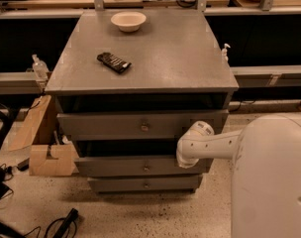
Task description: Open middle drawer
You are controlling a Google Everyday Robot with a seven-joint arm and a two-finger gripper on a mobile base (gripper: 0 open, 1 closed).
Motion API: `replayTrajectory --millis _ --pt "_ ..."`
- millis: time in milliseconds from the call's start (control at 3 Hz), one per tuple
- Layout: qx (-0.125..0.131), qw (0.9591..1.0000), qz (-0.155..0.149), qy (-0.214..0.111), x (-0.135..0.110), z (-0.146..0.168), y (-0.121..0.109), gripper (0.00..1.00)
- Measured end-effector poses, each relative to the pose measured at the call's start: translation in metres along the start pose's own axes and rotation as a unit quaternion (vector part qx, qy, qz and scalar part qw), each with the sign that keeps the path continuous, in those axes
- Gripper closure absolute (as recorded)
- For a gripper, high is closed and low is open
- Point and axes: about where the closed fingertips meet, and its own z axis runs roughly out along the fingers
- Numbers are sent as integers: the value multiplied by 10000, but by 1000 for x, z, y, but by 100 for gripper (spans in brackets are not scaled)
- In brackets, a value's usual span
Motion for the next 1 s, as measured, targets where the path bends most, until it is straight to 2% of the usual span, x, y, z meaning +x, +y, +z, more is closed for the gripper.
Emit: replayTrajectory --millis 1000 --pt "3 9999 87 -62 2 -12 13 100"
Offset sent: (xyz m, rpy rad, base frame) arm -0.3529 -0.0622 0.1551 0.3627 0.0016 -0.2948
